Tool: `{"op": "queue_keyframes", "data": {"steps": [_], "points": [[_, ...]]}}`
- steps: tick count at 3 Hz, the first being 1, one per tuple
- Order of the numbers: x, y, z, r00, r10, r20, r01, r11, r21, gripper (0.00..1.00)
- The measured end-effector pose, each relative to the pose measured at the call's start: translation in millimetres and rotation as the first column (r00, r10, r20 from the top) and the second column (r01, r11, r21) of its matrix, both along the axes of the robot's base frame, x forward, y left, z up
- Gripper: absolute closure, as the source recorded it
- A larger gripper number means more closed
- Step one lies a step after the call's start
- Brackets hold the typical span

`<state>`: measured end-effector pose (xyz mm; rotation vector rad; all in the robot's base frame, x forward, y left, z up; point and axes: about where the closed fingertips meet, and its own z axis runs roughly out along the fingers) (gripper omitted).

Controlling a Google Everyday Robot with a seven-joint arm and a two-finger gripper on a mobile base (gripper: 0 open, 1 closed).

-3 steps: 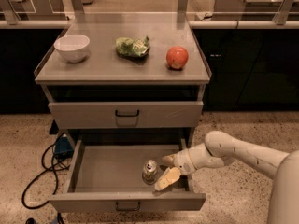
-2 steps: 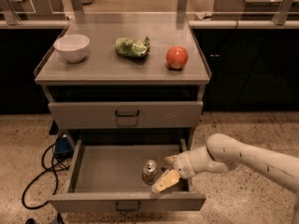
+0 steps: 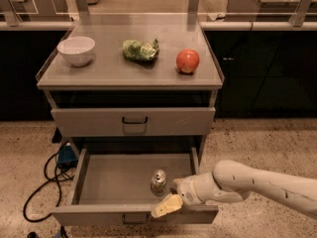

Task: Pick 7up can from middle drawer and place on counter

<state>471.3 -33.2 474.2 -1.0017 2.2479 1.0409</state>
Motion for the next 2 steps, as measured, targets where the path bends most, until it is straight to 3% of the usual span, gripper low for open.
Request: {"op": "queue_keyframes", "data": {"steps": [1, 2], "points": [[1.0, 0.0, 0.4, 1.0, -0.001, 0.002, 0.001, 1.0, 0.0, 0.0], [4.6, 4.4, -2.8, 0.9981, -0.054, 0.028, 0.055, 0.998, -0.025, 0.0]]}}
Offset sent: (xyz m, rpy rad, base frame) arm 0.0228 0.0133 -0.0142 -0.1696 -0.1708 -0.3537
